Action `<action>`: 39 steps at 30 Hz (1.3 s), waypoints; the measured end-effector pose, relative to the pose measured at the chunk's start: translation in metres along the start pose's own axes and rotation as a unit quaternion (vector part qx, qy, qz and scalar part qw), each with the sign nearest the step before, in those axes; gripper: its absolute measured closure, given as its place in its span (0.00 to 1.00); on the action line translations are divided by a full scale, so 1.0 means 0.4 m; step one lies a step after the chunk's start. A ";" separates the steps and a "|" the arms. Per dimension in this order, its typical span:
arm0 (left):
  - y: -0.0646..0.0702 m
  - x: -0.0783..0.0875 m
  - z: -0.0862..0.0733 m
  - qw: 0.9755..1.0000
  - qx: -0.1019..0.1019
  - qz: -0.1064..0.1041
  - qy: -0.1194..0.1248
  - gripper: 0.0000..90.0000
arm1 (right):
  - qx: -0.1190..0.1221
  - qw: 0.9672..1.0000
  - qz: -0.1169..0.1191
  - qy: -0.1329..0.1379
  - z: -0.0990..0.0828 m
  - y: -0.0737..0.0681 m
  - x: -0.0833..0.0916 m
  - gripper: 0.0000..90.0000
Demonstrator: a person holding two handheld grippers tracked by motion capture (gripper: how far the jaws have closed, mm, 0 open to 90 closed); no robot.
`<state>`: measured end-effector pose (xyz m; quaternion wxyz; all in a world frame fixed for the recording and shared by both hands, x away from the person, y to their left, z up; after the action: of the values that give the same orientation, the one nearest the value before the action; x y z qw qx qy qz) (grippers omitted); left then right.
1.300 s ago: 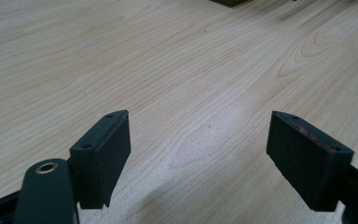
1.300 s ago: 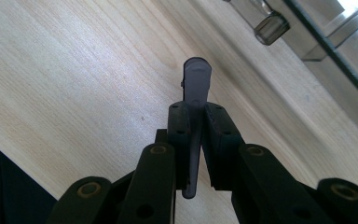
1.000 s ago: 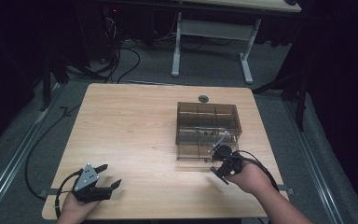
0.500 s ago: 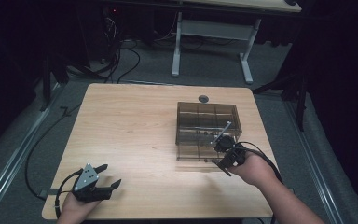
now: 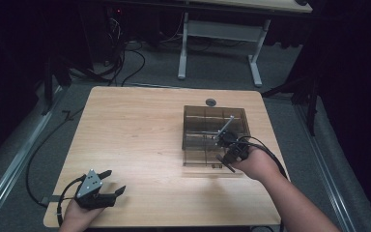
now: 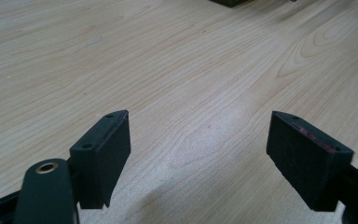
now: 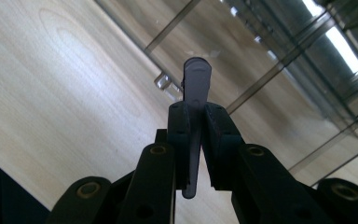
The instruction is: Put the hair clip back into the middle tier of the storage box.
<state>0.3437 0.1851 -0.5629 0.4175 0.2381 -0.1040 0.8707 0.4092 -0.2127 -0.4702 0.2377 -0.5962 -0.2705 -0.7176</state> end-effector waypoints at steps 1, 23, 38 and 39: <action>0.000 0.000 0.000 1.000 0.000 0.000 0.000 0.25 | 0.000 1.000 -0.001 -0.001 0.006 0.001 -0.001 0.91; 0.001 0.000 0.000 1.000 0.000 -0.003 0.002 0.25 | -0.004 1.000 -0.008 0.009 0.094 0.020 -0.027 0.91; 0.000 -0.001 0.000 1.000 -0.001 -0.004 0.000 0.25 | 0.011 1.000 -0.014 0.010 0.099 0.033 -0.071 0.91; 0.001 -0.001 0.000 1.000 -0.001 -0.004 0.000 0.25 | 0.013 1.000 -0.014 0.010 0.098 0.034 -0.074 0.91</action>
<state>0.3437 0.1848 -0.5630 0.4211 0.2377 -0.1041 0.8691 0.4518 -0.1958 -0.4923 0.2381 -0.5817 -0.2859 -0.7233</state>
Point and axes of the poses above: each handheld gripper's, and its own axes: x roughly backward along the jaws, z roughly out of its top, y roughly to its right, the point moved 6 cm from there along -x, roughly forward along the jaws, and after that the axes turned 5 degrees about -z, right-handed, at the moved point
